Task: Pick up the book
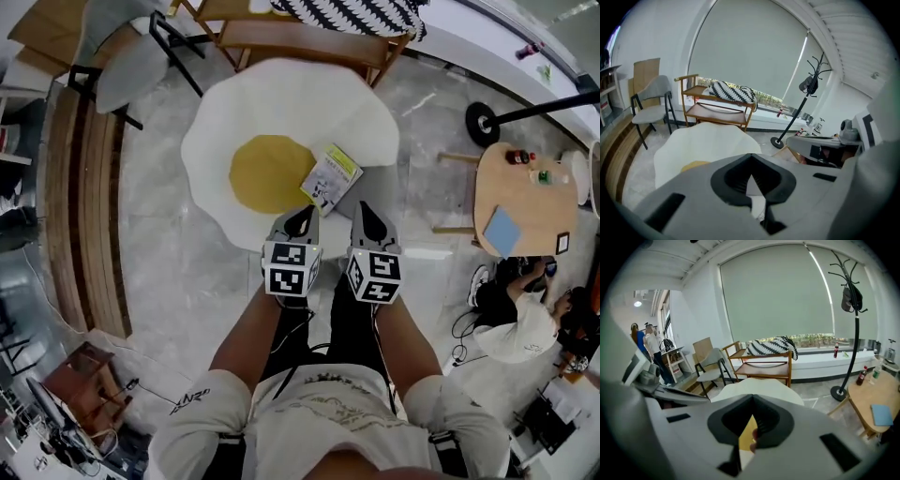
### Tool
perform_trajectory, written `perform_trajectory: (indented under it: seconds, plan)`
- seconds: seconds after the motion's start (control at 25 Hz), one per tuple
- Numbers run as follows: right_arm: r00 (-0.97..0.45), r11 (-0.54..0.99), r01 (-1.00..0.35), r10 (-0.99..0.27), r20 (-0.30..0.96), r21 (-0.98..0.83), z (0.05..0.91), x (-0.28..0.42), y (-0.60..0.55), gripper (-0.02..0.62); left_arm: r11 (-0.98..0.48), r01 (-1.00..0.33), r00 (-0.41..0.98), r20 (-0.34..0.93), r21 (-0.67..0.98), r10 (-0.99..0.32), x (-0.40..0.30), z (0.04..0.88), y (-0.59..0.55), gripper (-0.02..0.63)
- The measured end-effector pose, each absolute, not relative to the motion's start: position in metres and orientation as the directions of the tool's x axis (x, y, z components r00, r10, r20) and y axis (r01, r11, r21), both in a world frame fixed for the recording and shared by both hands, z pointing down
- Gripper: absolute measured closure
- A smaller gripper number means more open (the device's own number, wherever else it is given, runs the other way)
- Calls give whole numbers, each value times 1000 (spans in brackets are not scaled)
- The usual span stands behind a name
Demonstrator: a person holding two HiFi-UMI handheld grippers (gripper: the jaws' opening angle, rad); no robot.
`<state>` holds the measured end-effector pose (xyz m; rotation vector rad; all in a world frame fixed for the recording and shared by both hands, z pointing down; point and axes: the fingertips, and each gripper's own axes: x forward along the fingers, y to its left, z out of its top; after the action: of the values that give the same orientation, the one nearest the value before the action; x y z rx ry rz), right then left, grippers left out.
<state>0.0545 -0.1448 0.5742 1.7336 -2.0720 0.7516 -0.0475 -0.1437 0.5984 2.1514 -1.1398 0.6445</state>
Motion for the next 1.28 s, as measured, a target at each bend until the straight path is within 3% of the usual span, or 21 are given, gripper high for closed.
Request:
perform_trajectory:
  seconds: [0.6, 0.84, 1.28]
  plan:
    - [-206, 85, -975, -676, 708, -203, 744, 54, -110, 571, -450, -835, 513, 743, 316, -430, -47, 763, -125, 594]
    - [-231, 109, -971, -645, 728, -212, 786, 57, -107, 571, -521, -779, 568, 744, 349, -352, -29, 821, -124, 594]
    - [-226, 71, -971, -598, 769, -230, 828, 67, -113, 571, -622, -734, 556, 767, 272, -321, -16, 904, -136, 594]
